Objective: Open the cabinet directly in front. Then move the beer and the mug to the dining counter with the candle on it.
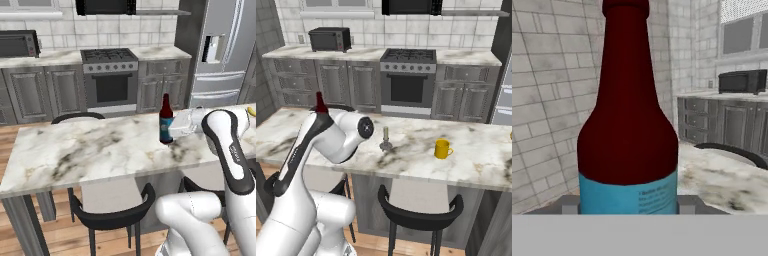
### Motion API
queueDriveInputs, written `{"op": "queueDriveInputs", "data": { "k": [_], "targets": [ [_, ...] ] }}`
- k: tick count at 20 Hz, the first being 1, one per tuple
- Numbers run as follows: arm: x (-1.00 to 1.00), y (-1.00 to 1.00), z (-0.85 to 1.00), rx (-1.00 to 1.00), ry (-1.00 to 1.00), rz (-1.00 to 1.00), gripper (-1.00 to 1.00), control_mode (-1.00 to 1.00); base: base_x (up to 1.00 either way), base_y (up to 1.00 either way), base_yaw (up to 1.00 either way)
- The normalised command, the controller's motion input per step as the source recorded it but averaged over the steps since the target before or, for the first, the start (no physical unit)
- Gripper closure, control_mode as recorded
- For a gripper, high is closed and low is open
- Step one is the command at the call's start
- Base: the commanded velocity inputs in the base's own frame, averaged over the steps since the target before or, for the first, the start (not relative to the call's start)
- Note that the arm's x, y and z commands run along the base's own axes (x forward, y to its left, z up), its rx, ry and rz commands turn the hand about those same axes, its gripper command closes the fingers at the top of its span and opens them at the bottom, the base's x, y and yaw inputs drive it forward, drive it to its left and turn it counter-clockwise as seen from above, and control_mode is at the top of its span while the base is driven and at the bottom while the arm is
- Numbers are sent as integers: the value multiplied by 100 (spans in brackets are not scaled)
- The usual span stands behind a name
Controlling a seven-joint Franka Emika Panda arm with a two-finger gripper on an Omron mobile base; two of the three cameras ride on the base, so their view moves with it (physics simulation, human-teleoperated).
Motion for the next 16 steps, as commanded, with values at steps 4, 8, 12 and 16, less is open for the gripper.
{"op": "queueDriveInputs", "data": {
  "k": [4,8,12,16],
  "targets": [
    [60,39,-44,-3,24,9,100,-100,0,0,0],
    [43,12,-62,0,5,4,100,-100,0,0,0],
    [2,-32,-73,0,0,0,100,-100,0,0,0],
    [0,-48,-61,7,-6,-1,100,-100,0,0,0]
  ]
}}
